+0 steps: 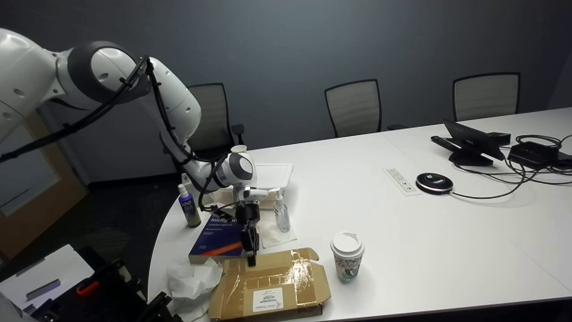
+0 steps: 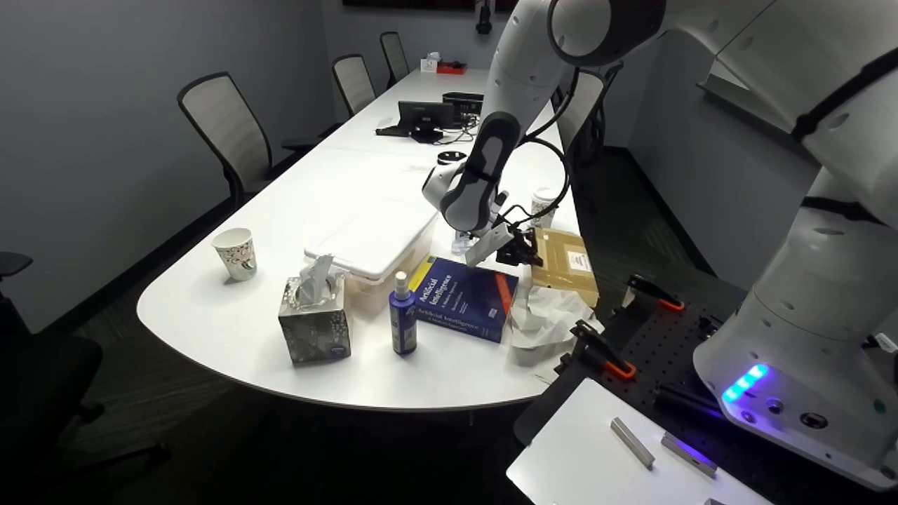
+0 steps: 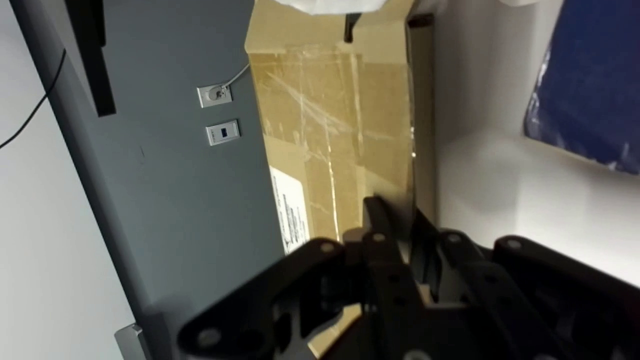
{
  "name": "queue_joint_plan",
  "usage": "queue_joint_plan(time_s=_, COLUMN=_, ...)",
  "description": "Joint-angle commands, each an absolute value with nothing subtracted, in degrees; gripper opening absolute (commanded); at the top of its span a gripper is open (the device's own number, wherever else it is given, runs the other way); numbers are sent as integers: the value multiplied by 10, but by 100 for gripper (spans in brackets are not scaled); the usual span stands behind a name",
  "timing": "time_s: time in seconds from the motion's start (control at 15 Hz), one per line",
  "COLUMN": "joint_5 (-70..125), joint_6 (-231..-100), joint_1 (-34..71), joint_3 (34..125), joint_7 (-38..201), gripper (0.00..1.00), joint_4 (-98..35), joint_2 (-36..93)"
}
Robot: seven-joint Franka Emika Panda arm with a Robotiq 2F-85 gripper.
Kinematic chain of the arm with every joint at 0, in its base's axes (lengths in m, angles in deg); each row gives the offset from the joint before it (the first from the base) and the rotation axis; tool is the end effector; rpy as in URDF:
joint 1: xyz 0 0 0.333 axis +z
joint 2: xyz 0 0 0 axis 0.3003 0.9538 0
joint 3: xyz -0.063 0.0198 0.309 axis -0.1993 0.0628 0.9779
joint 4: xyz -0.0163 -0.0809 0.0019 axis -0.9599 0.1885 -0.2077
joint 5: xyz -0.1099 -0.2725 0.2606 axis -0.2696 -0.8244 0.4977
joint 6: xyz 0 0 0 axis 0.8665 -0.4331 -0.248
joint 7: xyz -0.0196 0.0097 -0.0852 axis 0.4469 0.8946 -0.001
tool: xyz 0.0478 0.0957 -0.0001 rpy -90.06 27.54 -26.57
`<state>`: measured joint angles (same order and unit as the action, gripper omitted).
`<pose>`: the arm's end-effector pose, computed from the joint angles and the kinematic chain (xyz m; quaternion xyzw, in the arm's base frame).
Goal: Completely open the brown box
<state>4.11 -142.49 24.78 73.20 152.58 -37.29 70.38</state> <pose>0.5405 -0.0687 -0.0119 0.7849 -0.4311 -0.1481 0.4197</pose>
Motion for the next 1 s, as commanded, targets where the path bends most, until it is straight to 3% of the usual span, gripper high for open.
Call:
queue_joint_plan(time_s=0.0, joint_5=55, joint_6=-1420, joint_1=255, joint_3=724, joint_7=1512, gripper=3, joint_4=-378, joint_2=681)
queue_joint_plan(time_s=0.93, joint_5=50, joint_6=-1527, joint_1=225, joint_3=718, joint_7=1514, gripper=1, joint_4=-558, joint_2=484)
